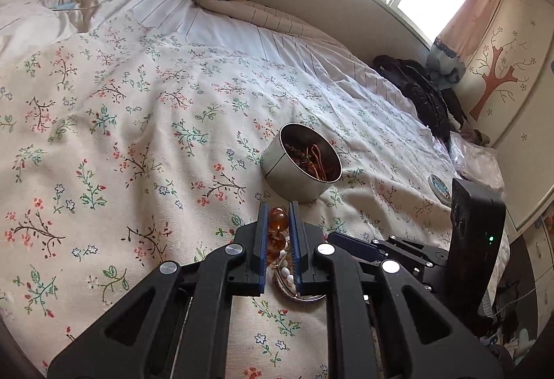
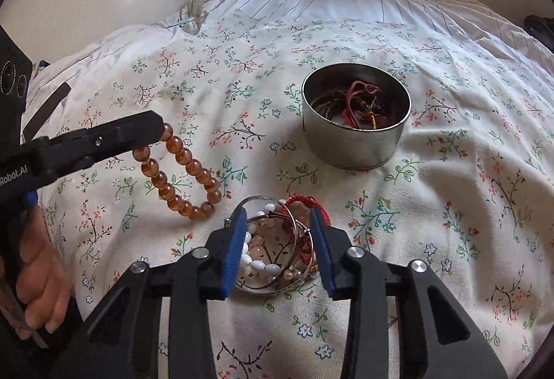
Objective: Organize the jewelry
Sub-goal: 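Grasp the white bead bracelet with the right tool while the left tool holds the amber beads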
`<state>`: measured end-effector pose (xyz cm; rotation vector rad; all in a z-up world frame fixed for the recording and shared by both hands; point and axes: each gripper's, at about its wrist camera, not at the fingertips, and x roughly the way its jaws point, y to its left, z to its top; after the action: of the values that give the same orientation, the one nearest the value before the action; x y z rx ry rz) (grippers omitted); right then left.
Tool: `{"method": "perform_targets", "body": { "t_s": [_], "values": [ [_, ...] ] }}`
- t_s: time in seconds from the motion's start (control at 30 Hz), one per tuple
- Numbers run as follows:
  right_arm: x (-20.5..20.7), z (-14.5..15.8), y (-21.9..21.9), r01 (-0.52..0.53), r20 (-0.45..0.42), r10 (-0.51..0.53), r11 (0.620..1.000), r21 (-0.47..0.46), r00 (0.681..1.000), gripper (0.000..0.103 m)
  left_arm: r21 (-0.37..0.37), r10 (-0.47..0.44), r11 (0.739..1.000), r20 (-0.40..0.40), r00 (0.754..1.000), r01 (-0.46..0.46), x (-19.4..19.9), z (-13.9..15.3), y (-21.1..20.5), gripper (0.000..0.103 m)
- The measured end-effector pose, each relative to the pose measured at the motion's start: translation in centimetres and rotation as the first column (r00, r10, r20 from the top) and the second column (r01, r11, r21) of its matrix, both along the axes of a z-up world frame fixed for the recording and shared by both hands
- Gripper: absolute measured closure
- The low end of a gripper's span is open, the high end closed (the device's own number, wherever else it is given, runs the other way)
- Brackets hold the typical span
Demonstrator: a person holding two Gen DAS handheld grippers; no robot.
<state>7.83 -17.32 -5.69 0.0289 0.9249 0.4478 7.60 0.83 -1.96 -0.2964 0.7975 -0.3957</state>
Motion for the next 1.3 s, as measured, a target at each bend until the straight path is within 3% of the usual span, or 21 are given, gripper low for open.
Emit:
{"method": "perform_targets", "body": {
  "t_s": [0.13, 0.23, 0.33, 0.6, 0.73, 0.8, 0.83, 0.9, 1.0, 1.17, 1.3],
  "values": [
    [0.9, -1.0, 0.7, -0.023, -0.030, 0.022, 0.999, -0.042, 0.999, 0.080, 0.025, -0.012, 1.000, -0.019, 1.000, 0.013, 0.2, -0.5, -0.4, 0.092],
    [0.9, -0.9, 0.3, -0.011, -0.031, 0.009, 0.999, -0.044, 0.999, 0.092, 0.041, -0.022, 0.999, -0.031, 0.999, 0.023, 0.3, -0.8, -0.8, 0.092],
    [0.4, -0.5, -0.3, 0.005, -0.024, -0.006, 1.000, -0.030, 1.000, 0.096, 0.055, -0.028, 0.998, -0.037, 0.999, 0.030, 0.4, -1.0, -1.1, 0.092],
    [-0.8, 1.0, -1.7, 0.050, 0.010, -0.050, 0.998, 0.034, 0.999, 0.098, 0.047, -0.012, 0.999, -0.050, 0.999, 0.014, 0.6, -1.2, -0.7, 0.092],
    [-0.8, 0.8, -2.6, 0.080, -0.013, -0.079, 0.994, 0.070, 0.997, 0.098, 0.050, -0.011, 0.999, -0.057, 0.998, 0.013, 0.7, -1.4, -0.7, 0.092],
    [-0.4, 0.7, -2.5, 0.075, -0.017, -0.073, 0.994, 0.077, 0.997, 0.091, 0.051, -0.011, 0.999, -0.059, 0.998, 0.014, 0.8, -1.4, -0.7, 0.092],
    [-0.3, 0.6, -2.2, 0.063, -0.016, -0.062, 0.995, 0.079, 0.998, 0.077, 0.050, -0.012, 0.999, -0.059, 0.998, 0.015, 0.8, -1.4, -0.7, 0.092],
    [0.0, 0.5, -1.6, 0.041, -0.013, -0.041, 0.997, 0.071, 0.999, 0.065, 0.048, -0.012, 0.999, -0.061, 0.998, 0.015, 0.8, -1.5, -0.7, 0.092],
    [0.6, -0.1, -0.7, 0.016, -0.032, -0.015, 0.999, 0.052, 0.999, 0.065, 0.047, -0.014, 0.999, -0.059, 0.998, 0.017, 0.8, -1.5, -0.8, 0.092],
    [1.5, -1.6, 0.4, 0.005, -0.062, -0.007, 0.999, -0.040, 0.998, 0.079, 0.051, -0.019, 0.998, -0.061, 0.998, 0.022, 0.9, -1.5, -0.9, 0.092],
    [0.8, -0.7, -0.9, 0.035, -0.043, -0.034, 0.999, 0.009, 0.998, 0.098, 0.050, -0.022, 0.998, -0.064, 0.998, 0.025, 0.9, -1.6, -0.9, 0.092]
  ]
}}
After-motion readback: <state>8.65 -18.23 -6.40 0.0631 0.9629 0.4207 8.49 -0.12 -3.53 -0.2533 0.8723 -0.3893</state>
